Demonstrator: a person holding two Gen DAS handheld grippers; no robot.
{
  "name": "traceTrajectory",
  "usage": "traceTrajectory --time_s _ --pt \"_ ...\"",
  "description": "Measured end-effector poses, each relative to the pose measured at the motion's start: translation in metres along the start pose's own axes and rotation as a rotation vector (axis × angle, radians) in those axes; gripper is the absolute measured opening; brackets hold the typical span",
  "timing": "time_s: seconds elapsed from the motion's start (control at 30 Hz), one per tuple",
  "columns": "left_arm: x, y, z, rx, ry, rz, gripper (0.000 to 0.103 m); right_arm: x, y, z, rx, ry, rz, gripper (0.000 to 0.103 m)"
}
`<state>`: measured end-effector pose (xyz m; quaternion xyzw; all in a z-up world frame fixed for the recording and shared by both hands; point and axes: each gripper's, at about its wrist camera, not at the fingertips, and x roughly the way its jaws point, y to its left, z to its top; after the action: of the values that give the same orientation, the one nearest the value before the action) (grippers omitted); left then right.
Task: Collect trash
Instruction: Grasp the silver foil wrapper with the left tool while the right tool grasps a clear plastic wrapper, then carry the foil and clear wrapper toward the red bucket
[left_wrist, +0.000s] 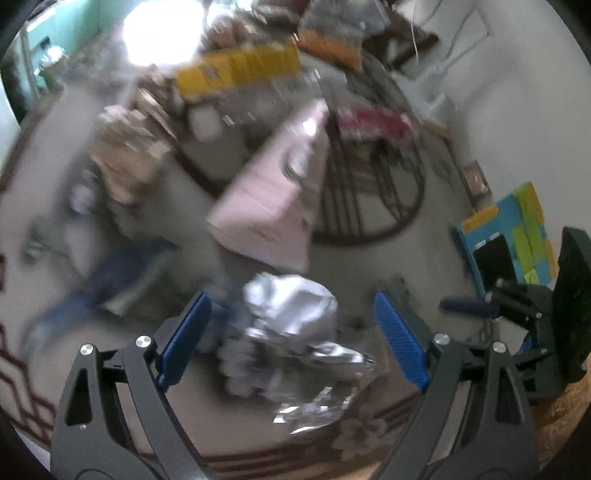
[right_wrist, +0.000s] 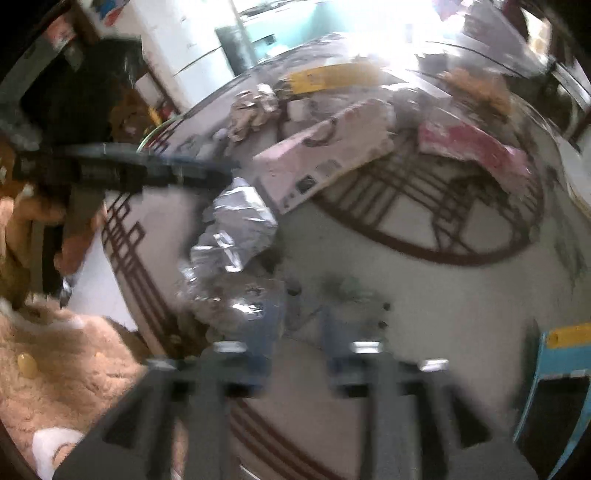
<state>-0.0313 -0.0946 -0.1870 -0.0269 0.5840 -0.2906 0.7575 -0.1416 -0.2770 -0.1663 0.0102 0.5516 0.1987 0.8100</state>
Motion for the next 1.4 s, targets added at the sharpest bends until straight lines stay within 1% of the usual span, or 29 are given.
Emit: traceTrajectory --time_s 0.03,0.1,0.13,0.17,0.2,0.23,0.27,0.3,0.33,0.4,0.43,0.47,0.53,0.6,0.73,0.77,0.8,0.83,0.87,0.93,0.97,1.0,1.1,1.13,1.17,1.23,1.27,1.3,1.4 --pt "0.009 -0.005 -0.002 0.012 0.025 0.005 0.088 -0.002 -0.004 -0.002 0.031 -0.009 0.011 0.047" --pt "0.018 -0.010 -0.004 0.029 0.050 0.016 0.087 -0.004 -0.004 -0.002 0.064 -0.025 0.014 0.047" --pt "0.022 -0.012 -0.004 0.034 0.054 0.026 0.076 -0.006 -0.004 -0.003 0.072 -0.033 0.014 0.047" --pt "0.025 -0.011 -0.004 0.030 0.059 0.030 0.055 -0.005 -0.001 -0.003 0.074 -0.036 0.015 0.047" --pt "0.028 -0.009 -0.003 0.022 0.067 0.030 0.048 -0.004 0.003 -0.003 0.070 -0.037 0.016 0.047" --pt "0.030 -0.006 -0.002 0.002 0.070 0.006 0.048 -0.005 0.005 -0.003 0.062 -0.036 0.016 0.048" --pt "0.030 -0.005 0.000 -0.001 0.070 0.001 0.047 -0.002 0.013 -0.002 0.035 -0.029 0.019 0.049" --pt "0.029 -0.005 0.001 0.004 0.069 0.000 0.046 0.001 0.019 -0.001 0.006 -0.022 0.022 0.053" --pt "0.025 -0.005 0.002 0.011 0.056 0.009 0.045 0.006 0.030 0.000 -0.051 -0.010 0.018 0.057" --pt "0.011 -0.002 0.007 0.008 0.006 0.018 0.045 0.016 0.048 0.003 -0.152 0.010 -0.002 0.060" --pt "-0.001 0.000 0.010 0.006 -0.035 0.024 0.045 0.021 0.058 0.005 -0.211 0.023 -0.014 0.065" --pt "-0.010 0.002 0.014 0.010 -0.063 0.034 0.045 0.026 0.065 0.007 -0.255 0.033 -0.019 0.068" --pt "-0.031 0.004 0.021 0.022 -0.125 0.065 0.045 0.037 0.081 0.013 -0.349 0.073 0.010 0.077" --pt "-0.051 0.009 0.026 0.023 -0.181 0.090 0.045 0.051 0.093 0.017 -0.427 0.106 0.005 0.083" --pt "-0.074 0.021 0.030 -0.004 -0.239 0.120 0.046 0.086 0.112 0.016 -0.611 0.207 -0.062 0.083" --pt "-0.076 0.024 0.031 -0.009 -0.245 0.125 0.046 0.093 0.114 0.015 -0.642 0.222 -0.068 0.081" --pt "-0.080 0.027 0.031 -0.013 -0.252 0.131 0.046 0.097 0.114 0.013 -0.657 0.233 -0.077 0.074" --pt "-0.085 0.031 0.030 -0.018 -0.261 0.141 0.046 0.104 0.115 0.014 -0.665 0.250 -0.095 0.059" --pt "-0.091 0.036 0.029 -0.023 -0.270 0.149 0.046 0.109 0.114 0.016 -0.652 0.268 -0.085 0.048" --pt "-0.101 0.045 0.026 -0.038 -0.291 0.169 0.046 0.112 0.112 0.025 -0.615 0.268 -0.062 0.033" --pt "-0.107 0.049 0.024 -0.050 -0.301 0.175 0.046 0.112 0.111 0.029 -0.599 0.274 -0.049 0.029" --pt "-0.113 0.054 0.021 -0.064 -0.313 0.175 0.046 0.112 0.110 0.035 -0.580 0.277 -0.031 0.022" --pt "-0.132 0.063 0.010 -0.086 -0.357 0.202 0.046 0.105 0.108 0.058 -0.508 0.259 0.044 0.021" --pt "-0.137 0.065 0.007 -0.093 -0.369 0.212 0.046 0.098 0.108 0.071 -0.476 0.237 0.082 0.021" --pt "-0.143 0.070 0.003 -0.107 -0.382 0.222 0.046 0.093 0.108 0.080 -0.458 0.217 0.102 0.021" --pt "-0.153 0.080 -0.006 -0.147 -0.399 0.234 0.046 0.078 0.112 0.109 -0.396 0.136 0.154 0.021" --pt "-0.158 0.086 -0.011 -0.172 -0.406 0.240 0.046 0.074 0.112 0.120 -0.370 0.105 0.168 0.021" --pt "-0.160 0.090 -0.014 -0.185 -0.411 0.244 0.046 0.068 0.114 0.136 -0.331 0.056 0.185 0.021" --pt "-0.173 0.107 -0.029 -0.243 -0.433 0.271 0.046 0.054 0.126 0.174 -0.252 -0.072 0.205 0.021"
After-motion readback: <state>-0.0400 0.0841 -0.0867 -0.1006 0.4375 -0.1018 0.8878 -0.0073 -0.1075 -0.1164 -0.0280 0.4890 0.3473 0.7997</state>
